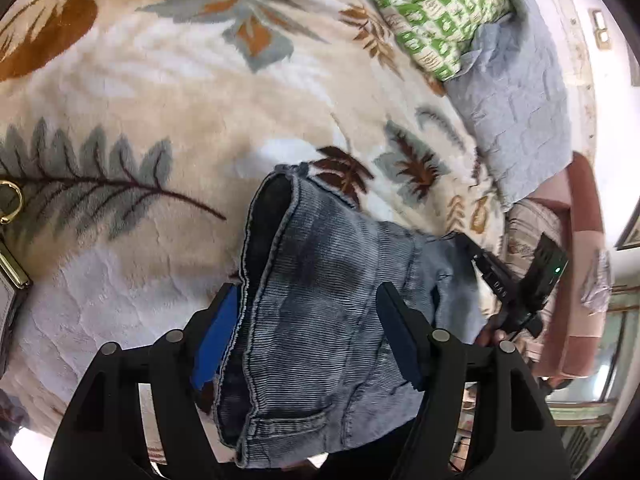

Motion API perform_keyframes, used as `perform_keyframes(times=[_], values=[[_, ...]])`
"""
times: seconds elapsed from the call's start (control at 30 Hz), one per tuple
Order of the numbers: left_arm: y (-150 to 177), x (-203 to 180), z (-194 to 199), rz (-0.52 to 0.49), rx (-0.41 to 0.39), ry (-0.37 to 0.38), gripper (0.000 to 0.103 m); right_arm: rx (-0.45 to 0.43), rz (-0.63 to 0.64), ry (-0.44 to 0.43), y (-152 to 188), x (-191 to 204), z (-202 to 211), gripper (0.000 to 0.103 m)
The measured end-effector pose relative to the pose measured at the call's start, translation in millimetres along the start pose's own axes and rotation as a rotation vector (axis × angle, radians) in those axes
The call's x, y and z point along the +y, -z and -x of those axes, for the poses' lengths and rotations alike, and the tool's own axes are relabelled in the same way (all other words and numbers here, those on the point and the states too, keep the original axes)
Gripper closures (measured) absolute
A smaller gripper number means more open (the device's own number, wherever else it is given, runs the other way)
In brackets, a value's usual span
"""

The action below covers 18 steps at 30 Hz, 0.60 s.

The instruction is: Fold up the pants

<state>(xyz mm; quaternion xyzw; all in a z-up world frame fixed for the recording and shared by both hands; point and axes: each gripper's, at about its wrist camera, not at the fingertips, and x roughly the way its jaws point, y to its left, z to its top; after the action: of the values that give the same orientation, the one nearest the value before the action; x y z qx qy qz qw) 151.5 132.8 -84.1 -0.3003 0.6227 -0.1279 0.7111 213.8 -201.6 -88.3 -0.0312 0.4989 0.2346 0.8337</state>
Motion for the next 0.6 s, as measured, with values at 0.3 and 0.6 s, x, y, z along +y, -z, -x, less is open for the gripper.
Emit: perform_keyframes(times=[0.3,0.6], values=[[16,-10,-4,-0.071,0.015,-0.184,0.033,-0.049,-0.199,0.022,4,-43,7,0.103],[48,-98,34,-0.311,-0.096,-0.197,0.033,-0.281,-0.512,-0.119,122,-93,124,0.067]])
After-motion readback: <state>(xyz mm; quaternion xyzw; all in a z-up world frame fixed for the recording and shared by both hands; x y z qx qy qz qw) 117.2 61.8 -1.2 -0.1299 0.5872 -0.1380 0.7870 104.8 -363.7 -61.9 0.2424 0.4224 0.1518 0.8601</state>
